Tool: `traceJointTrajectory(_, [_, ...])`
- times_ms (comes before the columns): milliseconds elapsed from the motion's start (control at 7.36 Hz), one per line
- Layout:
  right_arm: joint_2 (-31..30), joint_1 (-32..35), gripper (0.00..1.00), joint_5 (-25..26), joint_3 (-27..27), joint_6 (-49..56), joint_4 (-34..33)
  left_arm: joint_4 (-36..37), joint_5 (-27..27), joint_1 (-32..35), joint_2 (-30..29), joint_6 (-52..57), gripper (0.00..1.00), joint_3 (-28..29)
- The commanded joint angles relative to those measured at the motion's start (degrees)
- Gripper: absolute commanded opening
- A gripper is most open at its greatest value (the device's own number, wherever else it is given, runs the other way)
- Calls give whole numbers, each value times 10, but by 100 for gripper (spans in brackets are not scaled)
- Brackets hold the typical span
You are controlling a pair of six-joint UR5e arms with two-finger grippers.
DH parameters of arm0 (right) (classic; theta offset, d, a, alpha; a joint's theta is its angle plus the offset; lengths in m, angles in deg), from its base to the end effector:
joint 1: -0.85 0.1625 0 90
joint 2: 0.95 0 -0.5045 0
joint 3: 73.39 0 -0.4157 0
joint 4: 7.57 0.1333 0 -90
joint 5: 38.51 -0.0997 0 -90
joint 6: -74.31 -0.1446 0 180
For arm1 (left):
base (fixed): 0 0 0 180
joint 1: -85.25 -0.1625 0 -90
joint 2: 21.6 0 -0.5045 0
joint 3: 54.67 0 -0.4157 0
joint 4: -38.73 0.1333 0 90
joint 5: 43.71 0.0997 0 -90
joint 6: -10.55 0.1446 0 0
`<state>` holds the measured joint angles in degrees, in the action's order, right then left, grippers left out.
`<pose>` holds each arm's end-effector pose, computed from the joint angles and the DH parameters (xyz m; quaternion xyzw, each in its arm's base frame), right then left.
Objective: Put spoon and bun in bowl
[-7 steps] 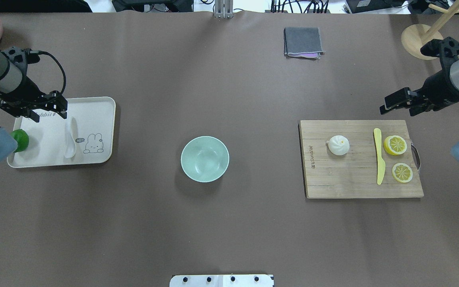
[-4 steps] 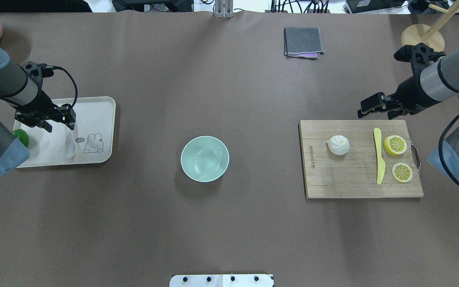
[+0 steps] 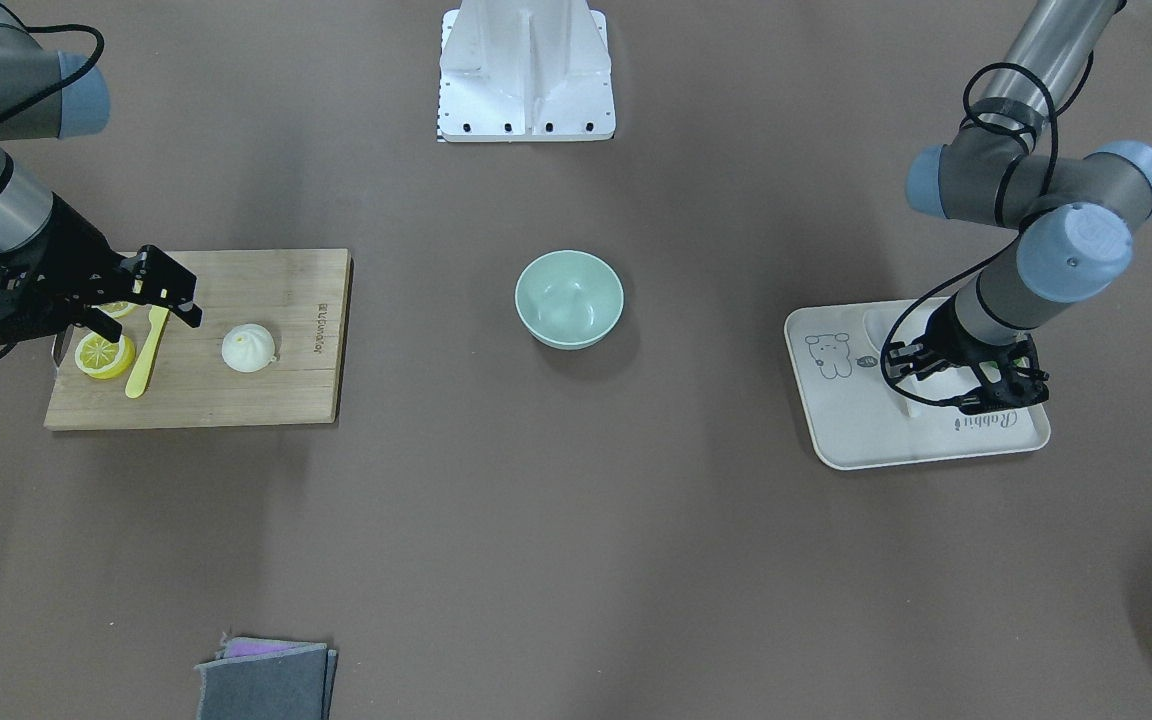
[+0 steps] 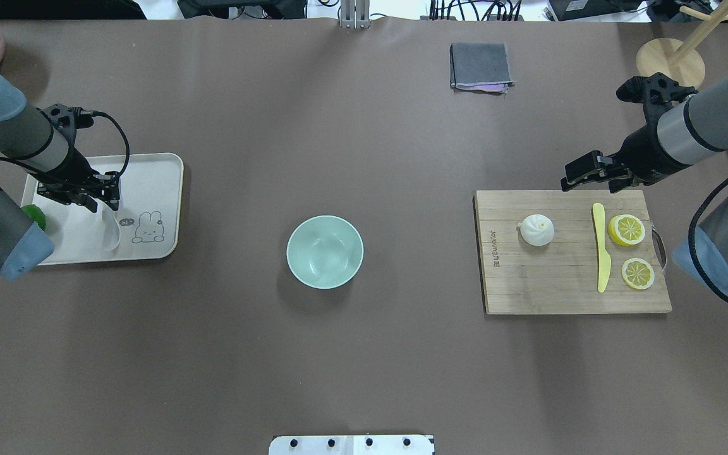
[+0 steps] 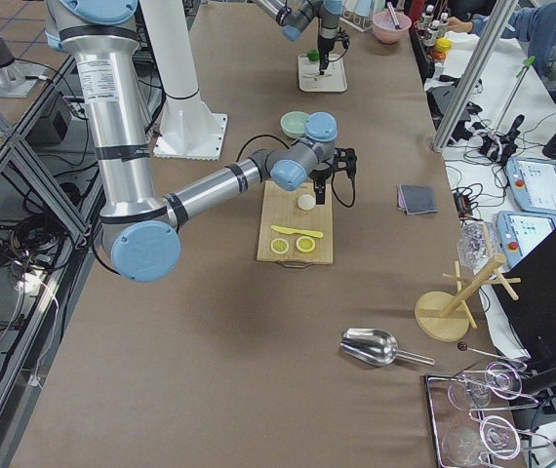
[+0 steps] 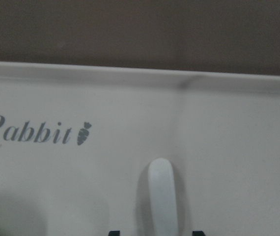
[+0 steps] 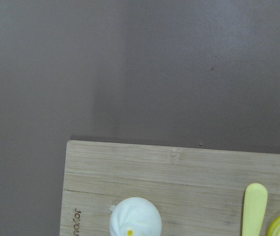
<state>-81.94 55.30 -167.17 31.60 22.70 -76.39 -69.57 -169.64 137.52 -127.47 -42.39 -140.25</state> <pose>-0.3192 -0.5206 0.5006 0.0519 -0.4713 -0.0042 0.8804 0.3839 -0.5754 0.6174 -0.0404 0.3832 -0.0432 0.9218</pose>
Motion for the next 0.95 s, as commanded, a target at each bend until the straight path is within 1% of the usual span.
traceJointTrajectory(0, [0,0,99,0,1,-1,0,1,2,-2,0,-1,0,-2])
traceJointTrajectory(272, [2,0,99,2,0,-1,0,5,1,-2,-15,-2,0,-14])
traceJointTrajectory(408, [7,-2,99,6,-1,-1,-3,9,-3,-2,-36,-12,0,-25])
traceJointTrajectory(544, [12,-14,99,27,-4,-3,-6,15,-4,-3,-69,-44,0,-28])
traceJointTrajectory(816, [15,-53,99,69,-14,-13,-6,24,-1,-39,-142,-121,0,-27])
